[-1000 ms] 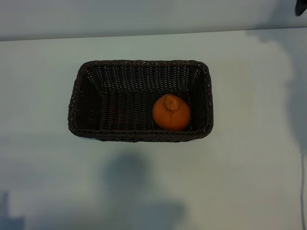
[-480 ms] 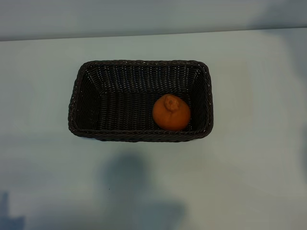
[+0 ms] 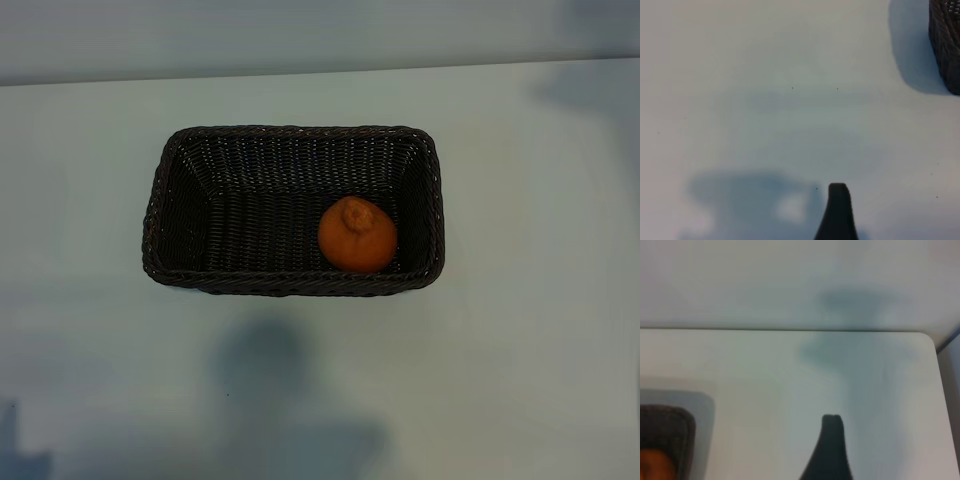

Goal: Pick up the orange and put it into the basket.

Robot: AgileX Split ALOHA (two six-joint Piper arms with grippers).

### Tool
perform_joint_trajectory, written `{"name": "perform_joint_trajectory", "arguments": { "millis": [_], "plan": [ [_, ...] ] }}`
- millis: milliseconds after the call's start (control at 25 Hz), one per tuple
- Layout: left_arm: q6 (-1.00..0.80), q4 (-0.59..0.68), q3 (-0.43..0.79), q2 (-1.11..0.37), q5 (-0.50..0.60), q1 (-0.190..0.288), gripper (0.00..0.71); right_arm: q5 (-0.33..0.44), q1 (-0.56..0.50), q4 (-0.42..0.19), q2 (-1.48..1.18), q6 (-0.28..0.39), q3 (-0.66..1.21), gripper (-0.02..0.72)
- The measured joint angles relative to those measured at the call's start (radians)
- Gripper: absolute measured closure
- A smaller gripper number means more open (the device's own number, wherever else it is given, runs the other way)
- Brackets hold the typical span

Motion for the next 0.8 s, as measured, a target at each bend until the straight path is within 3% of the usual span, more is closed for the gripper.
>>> {"name": "perform_joint_trajectory", "arguments": {
  "millis": [320, 800],
  "plan": [
    [0.000, 0.000, 0.000, 0.000, 0.000, 0.000, 0.118, -0.071, 0.068, -0.004, -0.346, 0.000, 0.276, 0.109],
    [0.002, 0.000, 0.000, 0.000, 0.000, 0.001, 0.118, -0.221, 0.069, -0.022, -0.669, -0.003, 0.617, 0.109]
  ]
}}
